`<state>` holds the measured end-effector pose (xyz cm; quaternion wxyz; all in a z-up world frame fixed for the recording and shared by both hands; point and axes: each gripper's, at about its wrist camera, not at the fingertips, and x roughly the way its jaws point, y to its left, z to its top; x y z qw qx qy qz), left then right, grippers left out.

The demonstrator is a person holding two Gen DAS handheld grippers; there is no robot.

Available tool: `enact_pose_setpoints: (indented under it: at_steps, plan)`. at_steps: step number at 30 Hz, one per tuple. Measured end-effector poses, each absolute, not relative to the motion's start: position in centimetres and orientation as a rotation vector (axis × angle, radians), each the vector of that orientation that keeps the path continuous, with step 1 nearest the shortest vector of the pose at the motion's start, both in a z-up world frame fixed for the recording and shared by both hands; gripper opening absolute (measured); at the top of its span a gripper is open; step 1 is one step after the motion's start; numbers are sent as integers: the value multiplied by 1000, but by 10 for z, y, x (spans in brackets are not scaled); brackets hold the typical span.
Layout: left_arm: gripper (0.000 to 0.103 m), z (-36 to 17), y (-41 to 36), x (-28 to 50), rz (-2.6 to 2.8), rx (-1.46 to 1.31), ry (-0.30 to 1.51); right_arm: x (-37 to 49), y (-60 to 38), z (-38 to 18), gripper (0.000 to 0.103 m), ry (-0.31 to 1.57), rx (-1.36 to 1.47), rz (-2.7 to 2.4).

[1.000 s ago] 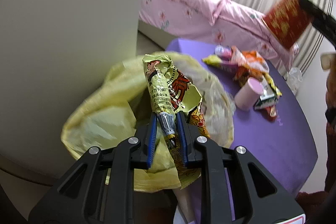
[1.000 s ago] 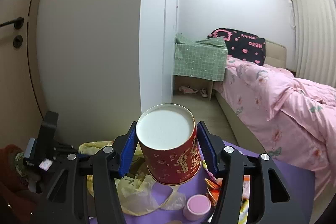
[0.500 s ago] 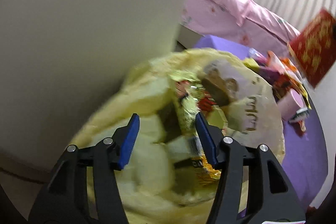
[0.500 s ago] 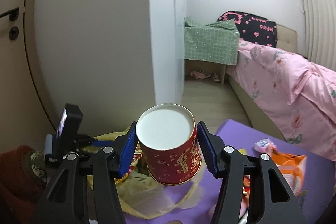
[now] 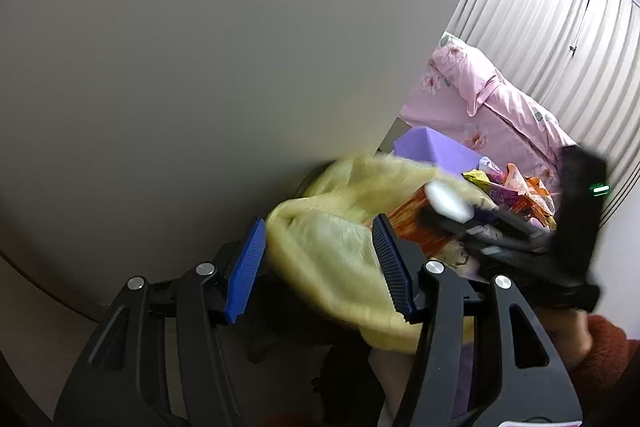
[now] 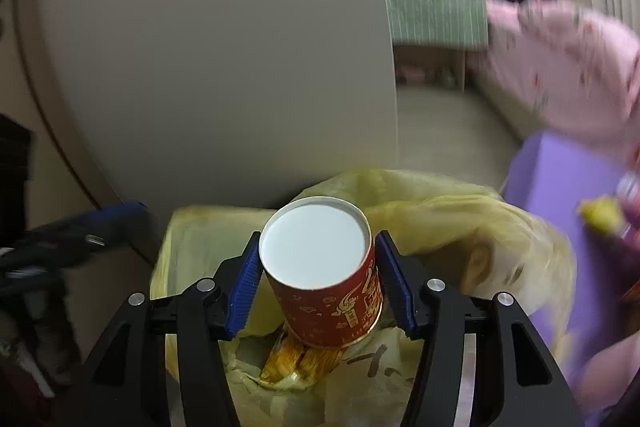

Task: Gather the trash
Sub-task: 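Drop the wrapper and red cup into the yellow bag with both grippers, then move both grippers back over the trash pile on the table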

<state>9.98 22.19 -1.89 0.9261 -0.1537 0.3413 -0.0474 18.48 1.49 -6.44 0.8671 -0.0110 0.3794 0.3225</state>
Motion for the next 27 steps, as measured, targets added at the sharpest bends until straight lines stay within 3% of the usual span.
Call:
enact_pose_setpoints:
  at_steps: [7,12,14,19,27]
  plan:
    - [53,-25,230,93,-86,-334,692,174,38,-87,53,846,-146,689]
    - [53,-26,229,94,-86,-348,686,164,28,-67,55,769,-199,711]
    - [53,-24,229,93,-89,-348,684,158,22,-59,61,744,-213,721]
    - [53,-22,225,90,-85,-343,679,134,-1,-30,62,619,-261,681]
    - [53,-15,194,91,-139,-297,676,130,-66,10,62,579,-215,565]
